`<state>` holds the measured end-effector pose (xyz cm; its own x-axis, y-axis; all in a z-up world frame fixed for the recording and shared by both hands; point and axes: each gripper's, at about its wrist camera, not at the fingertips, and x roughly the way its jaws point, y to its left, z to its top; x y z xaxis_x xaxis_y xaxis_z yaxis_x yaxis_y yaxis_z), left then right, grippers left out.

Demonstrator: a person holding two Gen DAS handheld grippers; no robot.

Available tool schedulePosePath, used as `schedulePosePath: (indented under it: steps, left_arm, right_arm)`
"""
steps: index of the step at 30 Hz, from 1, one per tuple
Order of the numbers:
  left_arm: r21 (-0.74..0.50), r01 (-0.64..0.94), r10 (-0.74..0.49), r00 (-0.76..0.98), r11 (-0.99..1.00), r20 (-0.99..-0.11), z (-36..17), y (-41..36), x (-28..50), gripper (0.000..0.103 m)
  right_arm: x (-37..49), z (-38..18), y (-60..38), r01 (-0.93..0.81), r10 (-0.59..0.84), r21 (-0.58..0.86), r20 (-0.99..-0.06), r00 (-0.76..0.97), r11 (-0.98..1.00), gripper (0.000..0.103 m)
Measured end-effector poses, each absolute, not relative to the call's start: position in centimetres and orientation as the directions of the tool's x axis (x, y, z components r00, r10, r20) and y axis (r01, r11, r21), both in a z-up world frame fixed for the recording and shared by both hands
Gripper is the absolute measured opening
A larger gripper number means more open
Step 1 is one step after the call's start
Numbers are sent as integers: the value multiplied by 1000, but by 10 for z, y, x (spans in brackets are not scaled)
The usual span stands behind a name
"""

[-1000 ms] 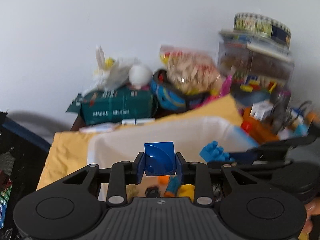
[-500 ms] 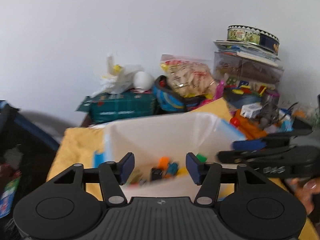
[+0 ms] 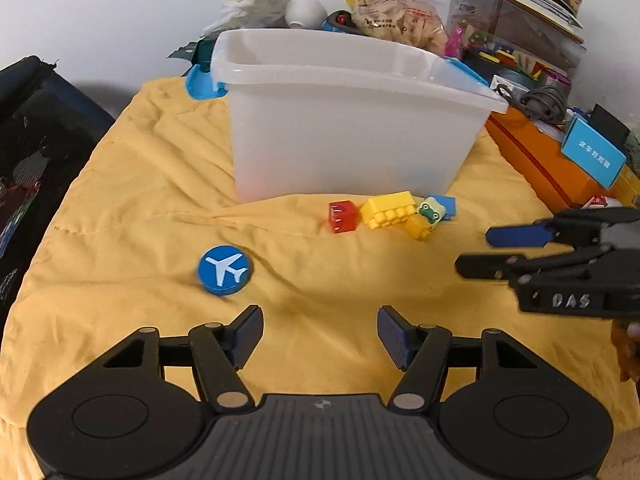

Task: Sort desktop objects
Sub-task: 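Grasp the blue airplane disc with left tool while right grasps frog block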

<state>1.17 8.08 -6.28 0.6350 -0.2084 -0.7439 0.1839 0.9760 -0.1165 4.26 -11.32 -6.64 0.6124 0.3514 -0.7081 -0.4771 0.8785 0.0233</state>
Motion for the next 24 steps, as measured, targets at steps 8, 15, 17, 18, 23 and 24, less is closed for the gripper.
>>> schedulePosePath:
  steps: [8, 15, 17, 18, 23, 24]
  left_arm:
    - [-107, 195, -206, 606, 975, -768, -75, 80, 1, 67]
    - [-93, 154, -172, 644, 984, -746, -74, 97, 11, 66]
    - [-78, 121, -138, 651, 990, -746, -75, 106, 23, 64]
    - [-75, 109, -128, 651, 991, -748, -75, 109, 31, 64]
    - [-23, 88, -75, 655, 996, -752, -83, 119, 66, 60]
    - [-23, 92, -77, 640, 995, -765, -87, 118, 72, 58]
  right_arm:
    - [28, -89, -113, -499, 347, 33, -759, 552, 866, 53]
    - [26, -104, -110, -527, 334, 30, -804, 492, 849, 54]
    - [26, -104, -109, -528, 333, 31, -806, 489, 849, 55]
    - [26, -104, -109, -527, 333, 31, -806, 489, 849, 56]
    - [24, -105, -107, -528, 328, 21, -804, 496, 849, 58]
    - [24, -105, -107, -526, 328, 22, -804, 497, 850, 59]
